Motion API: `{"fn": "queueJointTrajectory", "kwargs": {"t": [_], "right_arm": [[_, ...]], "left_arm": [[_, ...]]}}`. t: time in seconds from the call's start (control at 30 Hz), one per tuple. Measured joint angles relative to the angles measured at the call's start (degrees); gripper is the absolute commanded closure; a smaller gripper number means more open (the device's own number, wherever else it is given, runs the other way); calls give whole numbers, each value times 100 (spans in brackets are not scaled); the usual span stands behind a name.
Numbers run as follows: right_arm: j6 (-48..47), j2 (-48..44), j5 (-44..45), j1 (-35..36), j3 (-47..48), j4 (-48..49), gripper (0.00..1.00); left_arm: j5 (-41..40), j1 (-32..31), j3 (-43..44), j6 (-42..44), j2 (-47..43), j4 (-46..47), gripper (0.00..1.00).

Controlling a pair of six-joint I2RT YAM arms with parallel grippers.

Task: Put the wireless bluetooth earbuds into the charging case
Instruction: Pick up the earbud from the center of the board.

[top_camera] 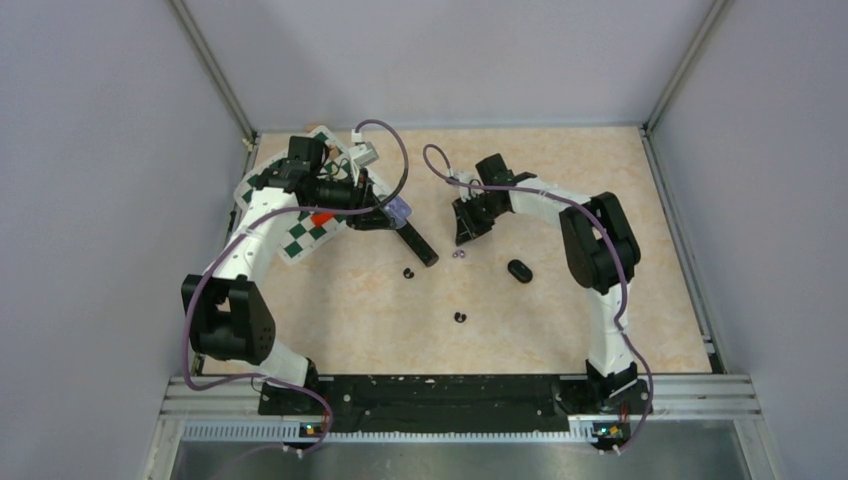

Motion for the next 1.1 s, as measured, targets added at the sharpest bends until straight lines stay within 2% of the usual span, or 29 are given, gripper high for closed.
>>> {"fn": "queueJointTrajectory", "kwargs": {"t": [1.1], "right_arm": [[-94, 151, -1134, -291, -44, -811, 81]], "left_arm": [[4, 0, -9, 74, -2, 0, 100]]}}
